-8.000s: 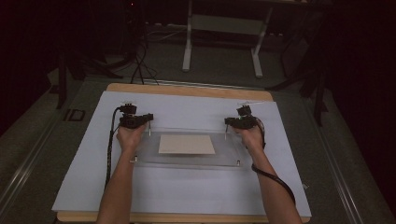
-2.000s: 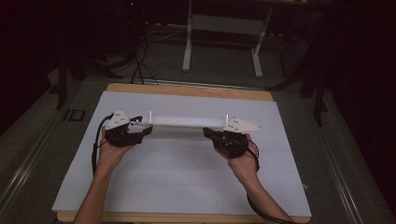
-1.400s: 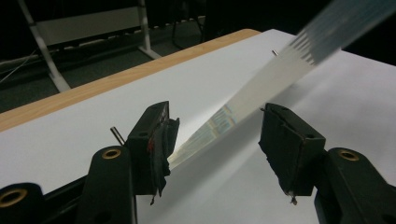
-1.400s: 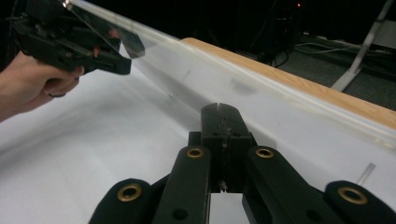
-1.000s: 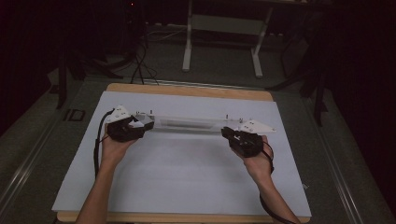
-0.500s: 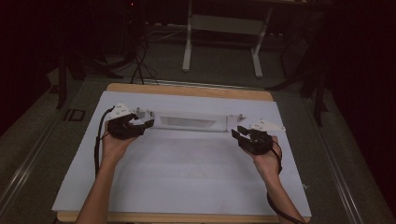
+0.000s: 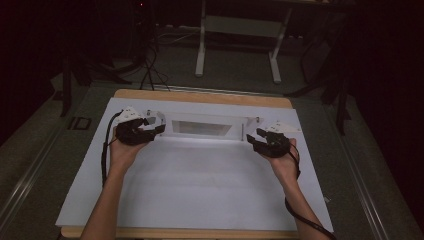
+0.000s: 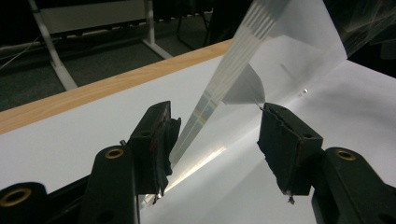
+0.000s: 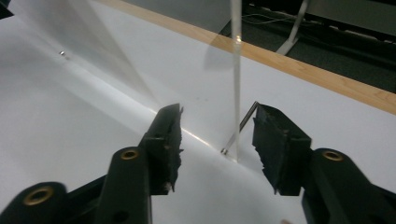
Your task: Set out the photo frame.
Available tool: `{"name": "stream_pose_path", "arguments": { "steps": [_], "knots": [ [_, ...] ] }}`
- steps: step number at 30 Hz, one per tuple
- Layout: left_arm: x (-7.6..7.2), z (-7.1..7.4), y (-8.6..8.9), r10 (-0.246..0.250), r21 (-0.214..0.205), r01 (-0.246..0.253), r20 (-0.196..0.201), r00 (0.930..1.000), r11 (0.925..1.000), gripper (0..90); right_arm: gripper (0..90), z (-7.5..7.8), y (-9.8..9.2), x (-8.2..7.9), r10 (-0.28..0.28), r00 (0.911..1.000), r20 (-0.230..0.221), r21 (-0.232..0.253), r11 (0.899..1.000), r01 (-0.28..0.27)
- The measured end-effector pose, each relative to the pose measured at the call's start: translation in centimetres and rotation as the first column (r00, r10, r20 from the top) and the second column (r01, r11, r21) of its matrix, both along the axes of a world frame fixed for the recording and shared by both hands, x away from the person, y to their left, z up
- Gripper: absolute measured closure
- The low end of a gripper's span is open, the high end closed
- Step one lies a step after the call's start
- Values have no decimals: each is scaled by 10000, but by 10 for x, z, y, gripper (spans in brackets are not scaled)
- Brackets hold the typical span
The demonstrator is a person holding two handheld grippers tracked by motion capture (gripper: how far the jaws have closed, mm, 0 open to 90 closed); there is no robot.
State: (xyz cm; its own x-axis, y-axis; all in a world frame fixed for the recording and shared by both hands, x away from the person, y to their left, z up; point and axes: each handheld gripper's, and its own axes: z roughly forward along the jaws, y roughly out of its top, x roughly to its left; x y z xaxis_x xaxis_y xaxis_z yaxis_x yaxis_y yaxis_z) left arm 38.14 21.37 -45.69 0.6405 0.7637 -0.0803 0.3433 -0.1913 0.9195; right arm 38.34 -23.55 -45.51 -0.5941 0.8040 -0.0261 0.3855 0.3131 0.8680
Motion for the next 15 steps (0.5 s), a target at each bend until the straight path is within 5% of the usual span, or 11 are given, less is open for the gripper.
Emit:
{"name": "stream_pose_path", "arguments": {
  "steps": [9, 15],
  "knots": [
    [5, 1, 0, 108, -87, -108, 35, 9999, 9999, 446, 485, -3, 7, 16, 715, 9969, 327, 305, 9969, -725],
    [9, -1, -1, 313, -283, -309, 173, 9994, 9991, 424, 500, -3, 10, 24, 676, 9973, 270, 639, 9956, -692]
  ]
}}
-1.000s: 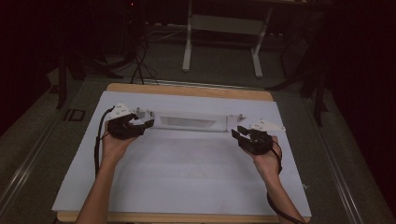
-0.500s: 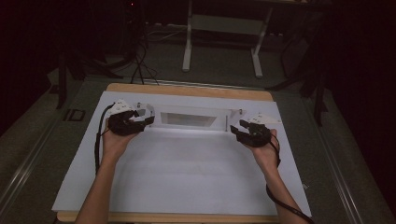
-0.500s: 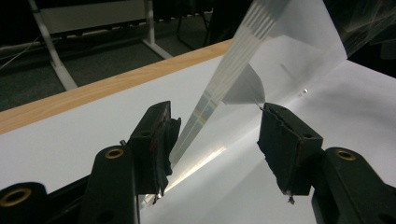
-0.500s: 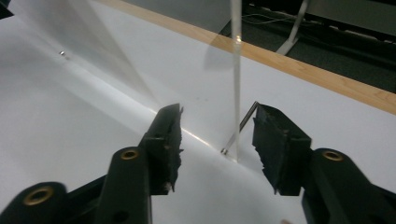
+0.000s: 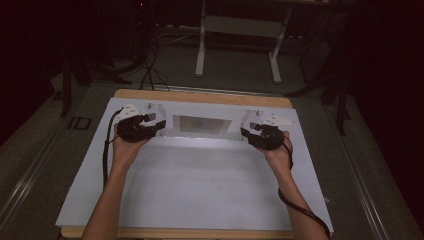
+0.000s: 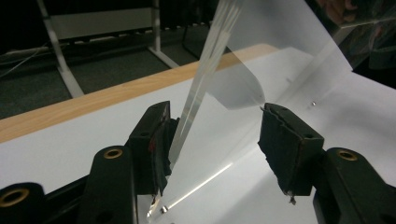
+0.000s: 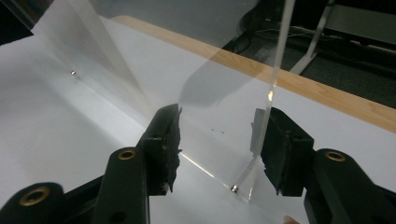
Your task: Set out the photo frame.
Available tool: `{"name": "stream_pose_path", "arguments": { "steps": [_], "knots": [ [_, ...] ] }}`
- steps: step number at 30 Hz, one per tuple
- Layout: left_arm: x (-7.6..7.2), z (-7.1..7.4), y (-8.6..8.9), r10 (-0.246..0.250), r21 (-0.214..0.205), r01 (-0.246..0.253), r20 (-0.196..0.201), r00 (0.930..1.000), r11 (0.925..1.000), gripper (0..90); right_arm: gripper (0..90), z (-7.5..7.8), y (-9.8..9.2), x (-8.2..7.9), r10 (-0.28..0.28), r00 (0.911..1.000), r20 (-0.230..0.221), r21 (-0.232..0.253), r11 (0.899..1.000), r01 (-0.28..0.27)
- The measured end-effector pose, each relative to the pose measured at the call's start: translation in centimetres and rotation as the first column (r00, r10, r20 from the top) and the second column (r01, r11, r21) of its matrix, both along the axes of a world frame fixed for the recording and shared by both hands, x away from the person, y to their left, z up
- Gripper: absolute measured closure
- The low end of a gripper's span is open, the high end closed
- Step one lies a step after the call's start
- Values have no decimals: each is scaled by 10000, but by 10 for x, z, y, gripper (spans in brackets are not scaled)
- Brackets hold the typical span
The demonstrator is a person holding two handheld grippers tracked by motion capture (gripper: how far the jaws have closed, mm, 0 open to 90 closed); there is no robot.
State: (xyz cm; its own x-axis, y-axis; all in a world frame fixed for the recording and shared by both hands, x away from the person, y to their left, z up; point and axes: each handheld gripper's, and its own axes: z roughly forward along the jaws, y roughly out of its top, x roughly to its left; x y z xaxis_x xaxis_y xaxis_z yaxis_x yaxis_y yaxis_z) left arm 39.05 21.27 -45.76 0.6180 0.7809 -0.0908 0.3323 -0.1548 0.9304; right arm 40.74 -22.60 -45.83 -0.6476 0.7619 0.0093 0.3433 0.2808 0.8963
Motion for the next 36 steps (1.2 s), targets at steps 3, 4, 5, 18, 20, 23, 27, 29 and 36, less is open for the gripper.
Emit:
{"name": "stream_pose_path", "arguments": {
  "steps": [3, 4, 5, 18, 20, 23, 27, 29, 36],
  "knots": [
    [3, -1, -2, -34, -6, 34, 53, 10000, 10000, 399, 499, 0, -1, 2, 32, 10000, -65, 141, 9999, -31],
    [4, -1, -3, -76, 23, 76, 62, 10000, 10000, 390, 498, -1, -1, 2, 49, 10000, -59, 160, 9999, -48],
    [5, -2, -4, -67, 33, 67, 75, 9999, 10000, 380, 498, -1, -1, 2, 54, 10000, -42, 151, 9999, -53],
    [6, -12, -11, 393, -181, -380, 753, 9964, 9991, 368, 491, -2, -1, 9, -95, 9998, -173, 310, 9995, 100],
    [6, -13, -11, 417, -215, -401, 769, 9962, 9990, 368, 491, -3, 0, 9, -98, 9998, -188, 316, 9994, 104],
    [7, -12, -11, 501, -226, -486, 738, 9960, 9986, 367, 491, -5, 2, 10, -158, 9998, -149, 135, 9998, 160],
    [7, -12, -12, 625, -233, -610, 722, 9954, 9979, 368, 487, -5, 2, 12, -146, 9998, -162, 112, 9998, 148],
    [7, -13, -13, 702, -267, -685, 718, 9949, 9973, 366, 484, -6, 3, 14, -87, 9998, -178, 11, 10000, 87],
    [8, -13, -15, 837, -182, -825, 788, 9934, 9964, 365, 477, -8, 6, 15, -185, 9998, -42, -175, 9997, 184]
  ]
}}
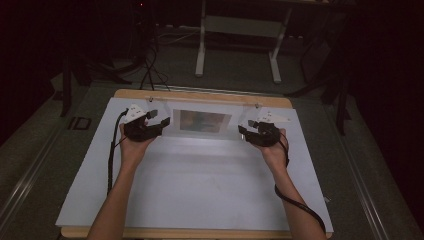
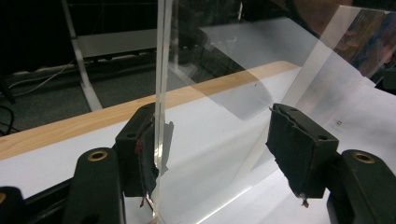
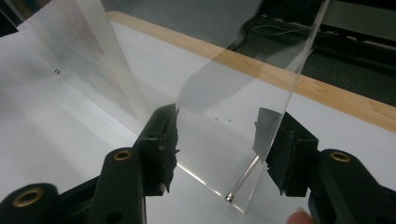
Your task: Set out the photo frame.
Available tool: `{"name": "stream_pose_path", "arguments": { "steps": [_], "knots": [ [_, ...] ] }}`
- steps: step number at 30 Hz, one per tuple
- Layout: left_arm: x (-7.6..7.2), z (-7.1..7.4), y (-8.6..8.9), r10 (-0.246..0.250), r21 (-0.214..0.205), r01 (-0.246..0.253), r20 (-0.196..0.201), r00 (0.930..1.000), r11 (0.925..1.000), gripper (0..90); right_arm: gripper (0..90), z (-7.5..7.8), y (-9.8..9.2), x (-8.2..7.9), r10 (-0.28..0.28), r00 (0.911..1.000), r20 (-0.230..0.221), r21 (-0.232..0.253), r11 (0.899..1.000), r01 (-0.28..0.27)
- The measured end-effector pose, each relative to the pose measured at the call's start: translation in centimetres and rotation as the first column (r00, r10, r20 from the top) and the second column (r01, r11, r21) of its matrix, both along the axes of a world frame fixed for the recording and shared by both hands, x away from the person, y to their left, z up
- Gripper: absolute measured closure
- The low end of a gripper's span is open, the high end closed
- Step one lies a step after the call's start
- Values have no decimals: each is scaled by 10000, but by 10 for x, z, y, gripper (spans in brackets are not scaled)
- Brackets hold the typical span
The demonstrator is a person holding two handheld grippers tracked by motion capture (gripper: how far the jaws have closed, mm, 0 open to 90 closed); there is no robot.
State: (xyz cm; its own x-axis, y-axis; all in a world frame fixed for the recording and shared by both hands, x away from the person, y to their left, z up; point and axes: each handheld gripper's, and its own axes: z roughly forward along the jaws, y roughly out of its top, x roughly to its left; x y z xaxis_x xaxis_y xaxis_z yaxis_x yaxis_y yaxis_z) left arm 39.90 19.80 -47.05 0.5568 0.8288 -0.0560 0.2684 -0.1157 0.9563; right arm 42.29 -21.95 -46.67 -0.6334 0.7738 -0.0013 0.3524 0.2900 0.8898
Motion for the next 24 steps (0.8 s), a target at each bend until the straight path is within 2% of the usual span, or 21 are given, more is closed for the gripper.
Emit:
{"name": "stream_pose_path", "arguments": {
  "steps": [9, 18, 24],
  "knots": [
    [4, 1, -4, 271, 207, -273, 63, 9996, 9994, 364, 463, 1, 6, 3, -253, 9995, 196, -290, 9992, 258],
    [9, 5, -5, 448, 275, -441, -232, 9987, 9986, 363, 471, -1, 6, 6, -315, 9989, 360, -282, 9991, 325],
    [11, 4, -7, 650, 344, -647, -54, 9979, 9973, 365, 469, 0, 7, 9, -448, 9985, 311, -273, 9986, 457]
  ]
}}
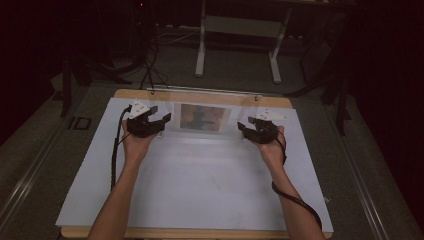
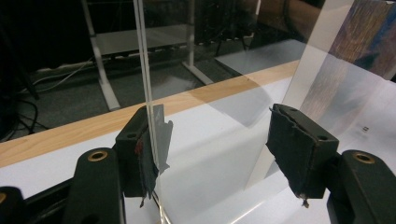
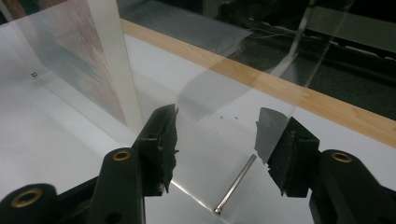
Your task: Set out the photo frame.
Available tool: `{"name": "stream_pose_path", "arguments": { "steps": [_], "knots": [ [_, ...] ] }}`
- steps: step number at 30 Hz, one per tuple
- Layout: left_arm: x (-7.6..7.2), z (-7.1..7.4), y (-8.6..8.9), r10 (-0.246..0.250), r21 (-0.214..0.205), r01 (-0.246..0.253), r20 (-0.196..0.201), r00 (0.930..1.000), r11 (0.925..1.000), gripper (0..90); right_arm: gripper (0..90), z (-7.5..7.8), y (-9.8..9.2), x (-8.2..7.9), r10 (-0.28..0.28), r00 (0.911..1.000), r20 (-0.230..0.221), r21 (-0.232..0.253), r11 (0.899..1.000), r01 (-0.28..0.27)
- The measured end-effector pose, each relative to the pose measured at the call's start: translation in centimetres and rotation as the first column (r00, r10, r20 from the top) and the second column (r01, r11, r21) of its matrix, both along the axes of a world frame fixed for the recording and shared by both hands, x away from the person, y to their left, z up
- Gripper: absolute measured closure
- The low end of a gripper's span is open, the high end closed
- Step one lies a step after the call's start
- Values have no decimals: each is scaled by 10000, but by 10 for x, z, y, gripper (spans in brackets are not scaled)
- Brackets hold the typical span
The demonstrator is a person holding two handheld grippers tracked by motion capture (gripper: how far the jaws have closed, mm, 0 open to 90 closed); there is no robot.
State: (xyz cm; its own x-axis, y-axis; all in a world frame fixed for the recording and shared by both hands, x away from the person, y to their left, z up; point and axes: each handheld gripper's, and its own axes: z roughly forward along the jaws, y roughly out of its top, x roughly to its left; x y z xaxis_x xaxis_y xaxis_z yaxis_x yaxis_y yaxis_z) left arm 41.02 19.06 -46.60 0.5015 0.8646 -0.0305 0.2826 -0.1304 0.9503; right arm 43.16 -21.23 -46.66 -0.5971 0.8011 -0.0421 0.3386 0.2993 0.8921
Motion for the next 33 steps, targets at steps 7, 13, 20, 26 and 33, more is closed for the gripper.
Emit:
{"name": "stream_pose_path", "arguments": {
  "steps": [7, 13, 20, 26, 33],
  "knots": [
    [-1, 2, -1, 4, 155, -3, -44, 10000, 9999, 367, 469, 1, 1, 0, -27, 10000, -19, -60, 10000, 27],
    [-1, 8, -1, 21, 294, -13, -264, 9996, 9996, 372, 467, 3, 0, 0, -18, 9996, -268, 137, 9999, 21],
    [-8, 18, -1, 73, 303, -57, -545, 9985, 9995, 374, 468, 10, -2, -5, 121, 9990, -426, 322, 9994, -108],
    [-16, 22, -2, 39, 123, -28, -849, 9964, 9999, 374, 469, 20, -4, -13, 186, 9979, -621, 327, 9993, -165],
    [-28, 25, -8, 150, 115, -135, -1419, 9898, 9998, 374, 471, 21, -10, -21, 295, 9920, -1226, 518, 9984, -233]
  ]
}}
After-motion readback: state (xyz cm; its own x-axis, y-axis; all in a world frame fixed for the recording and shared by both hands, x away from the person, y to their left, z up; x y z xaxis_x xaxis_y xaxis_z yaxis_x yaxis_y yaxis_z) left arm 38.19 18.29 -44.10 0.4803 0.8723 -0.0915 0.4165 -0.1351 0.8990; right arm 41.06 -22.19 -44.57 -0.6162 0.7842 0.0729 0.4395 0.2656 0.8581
